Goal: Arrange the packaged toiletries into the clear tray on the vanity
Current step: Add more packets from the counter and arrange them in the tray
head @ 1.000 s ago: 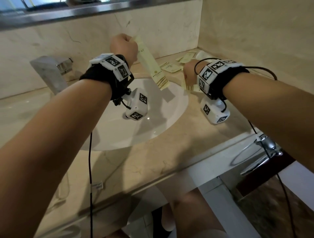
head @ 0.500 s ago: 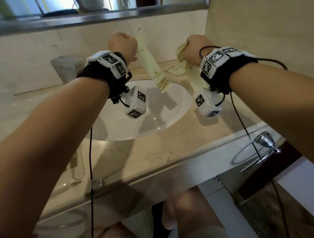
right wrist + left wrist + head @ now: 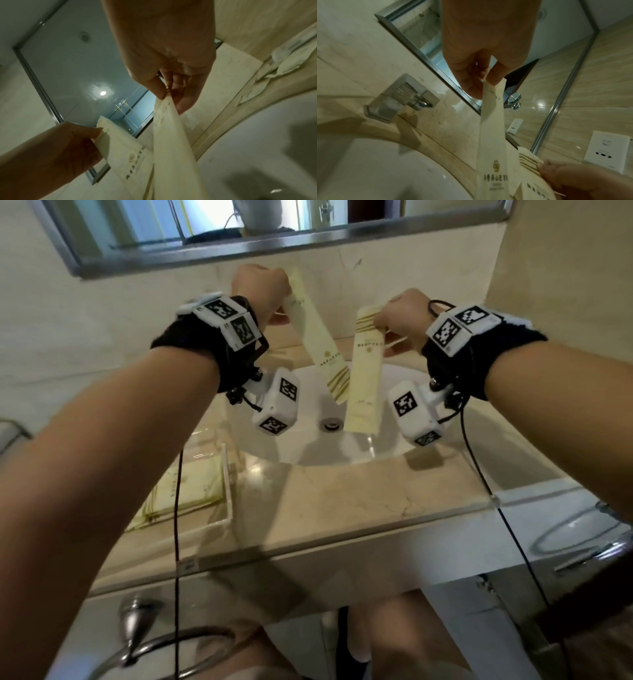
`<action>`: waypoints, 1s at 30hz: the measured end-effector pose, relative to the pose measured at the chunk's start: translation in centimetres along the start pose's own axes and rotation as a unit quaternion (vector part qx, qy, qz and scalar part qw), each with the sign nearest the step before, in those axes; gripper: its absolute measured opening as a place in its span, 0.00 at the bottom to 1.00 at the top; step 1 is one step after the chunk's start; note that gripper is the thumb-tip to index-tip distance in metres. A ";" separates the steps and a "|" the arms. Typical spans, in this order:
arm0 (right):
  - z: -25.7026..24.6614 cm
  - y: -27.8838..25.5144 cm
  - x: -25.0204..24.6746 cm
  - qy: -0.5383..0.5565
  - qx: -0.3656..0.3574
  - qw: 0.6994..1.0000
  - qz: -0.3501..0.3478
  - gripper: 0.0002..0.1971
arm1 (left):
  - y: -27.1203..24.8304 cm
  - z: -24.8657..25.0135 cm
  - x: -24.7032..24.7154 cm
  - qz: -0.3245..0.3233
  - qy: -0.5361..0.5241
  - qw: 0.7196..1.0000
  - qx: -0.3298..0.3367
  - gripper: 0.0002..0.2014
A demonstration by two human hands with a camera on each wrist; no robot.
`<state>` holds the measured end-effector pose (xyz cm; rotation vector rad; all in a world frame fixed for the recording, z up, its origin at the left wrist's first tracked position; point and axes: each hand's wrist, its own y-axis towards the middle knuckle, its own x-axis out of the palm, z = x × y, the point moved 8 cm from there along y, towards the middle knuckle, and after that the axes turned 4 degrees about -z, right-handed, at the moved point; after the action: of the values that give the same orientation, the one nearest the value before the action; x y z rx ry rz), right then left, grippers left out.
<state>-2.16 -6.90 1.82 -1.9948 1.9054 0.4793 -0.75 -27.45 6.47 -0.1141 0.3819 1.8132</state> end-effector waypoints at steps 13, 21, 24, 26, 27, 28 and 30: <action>-5.6 -2.7 9.9 0.040 -0.047 0.994 -0.095 0.13 | -1.7 -0.7 -10.4 0.050 0.059 0.997 -0.002 0.12; -8.0 -4.5 14.6 0.077 -0.040 0.987 -0.133 0.12 | -4.1 -3.0 -16.3 0.089 0.054 0.994 -0.035 0.11; -8.8 -4.9 15.9 0.083 -0.054 0.987 -0.129 0.10 | -5.1 -4.0 -18.9 0.104 0.047 0.992 -0.050 0.10; -9.2 -5.2 16.6 0.084 -0.059 0.986 -0.132 0.11 | -5.8 -4.7 -20.8 0.108 0.039 0.991 -0.065 0.09; -9.4 -5.4 17.0 0.084 -0.060 0.985 -0.136 0.11 | -6.1 -5.1 -21.6 0.105 0.035 0.991 -0.072 0.09; -9.6 -5.6 17.4 0.082 -0.058 0.985 -0.142 0.10 | -6.5 -5.5 -22.3 0.100 0.031 0.991 -0.078 0.09; -9.8 -6.0 18.0 0.077 -0.056 0.984 -0.151 0.11 | -7.4 -6.2 -23.6 0.089 0.031 0.992 -0.089 0.09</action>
<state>4.70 -27.13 2.15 -2.4059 1.6459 0.3663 12.04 -49.42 5.64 -0.2673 0.2797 2.0233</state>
